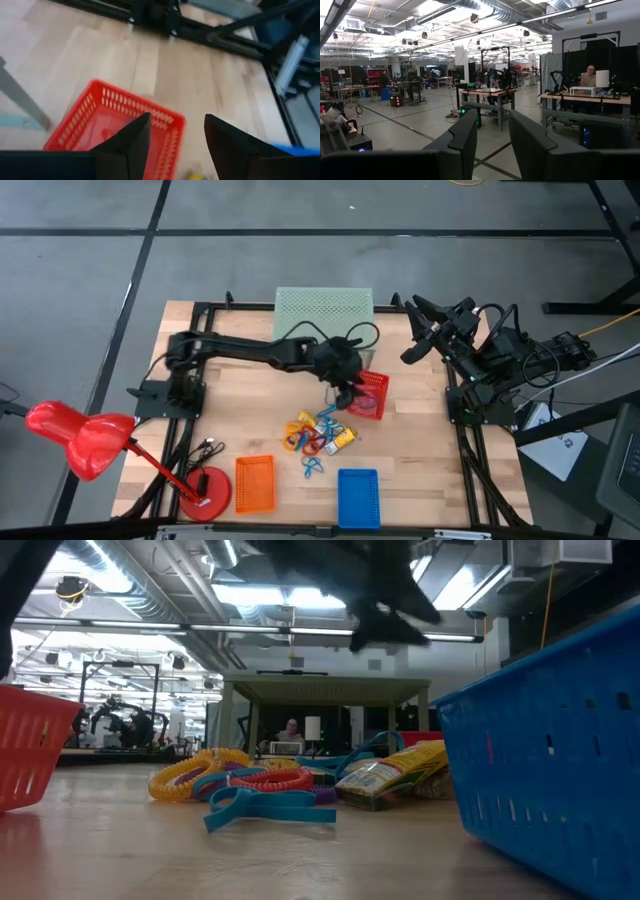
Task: Pick & Place Office Desk Supplies
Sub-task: Put the blue rubber band into the red basket
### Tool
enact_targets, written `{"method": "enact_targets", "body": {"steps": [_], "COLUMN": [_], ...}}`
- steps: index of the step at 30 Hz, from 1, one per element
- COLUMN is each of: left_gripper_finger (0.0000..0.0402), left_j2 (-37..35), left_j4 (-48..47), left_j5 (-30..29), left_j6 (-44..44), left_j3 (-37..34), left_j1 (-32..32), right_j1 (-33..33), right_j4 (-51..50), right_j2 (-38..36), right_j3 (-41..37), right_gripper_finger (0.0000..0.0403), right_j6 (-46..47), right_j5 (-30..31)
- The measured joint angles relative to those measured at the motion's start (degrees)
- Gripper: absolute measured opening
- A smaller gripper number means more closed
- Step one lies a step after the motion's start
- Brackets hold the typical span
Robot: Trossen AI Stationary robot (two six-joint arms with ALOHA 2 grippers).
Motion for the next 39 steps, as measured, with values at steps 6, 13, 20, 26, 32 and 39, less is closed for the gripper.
{"method": "enact_targets", "body": {"steps": [6, 13, 20, 26, 32, 39], "left_gripper_finger": [0.0170, 0.0166, 0.0166, 0.0166, 0.0156, 0.0111], "left_j2": [-4.35, 1.38, 8.14, 9.72, 11.06, 10.97], "left_j4": [-21.14, -21.15, -20.94, -21.68, -23.53, -23.08], "left_j5": [-7.13, -7.11, -11.13, -10.58, -12.96, -14.15], "left_j6": [12.85, 20.49, 25.18, 28.65, 30.15, 31.85], "left_j3": [-0.10, -0.12, -0.19, -0.11, -0.20, -0.14], "left_j1": [-2.53, -4.51, -4.66, -4.41, -4.01, -3.45], "right_j1": [-0.02, -0.02, -0.02, -0.01, 0.00, 0.00], "right_j4": [0.03, 0.06, 0.05, 0.03, 0.02, 0.02], "right_j2": [0.00, 0.02, 0.04, 0.04, 0.04, 0.04], "right_j3": [0.00, 0.00, 0.02, 0.02, 0.02, 0.02], "right_gripper_finger": [0.0114, 0.0114, 0.0114, 0.0114, 0.0114, 0.0114], "right_j6": [0.04, 0.07, 0.22, 0.22, 0.22, 0.22], "right_j5": [-0.21, -0.83, -0.61, -0.13, 0.00, -0.06]}}
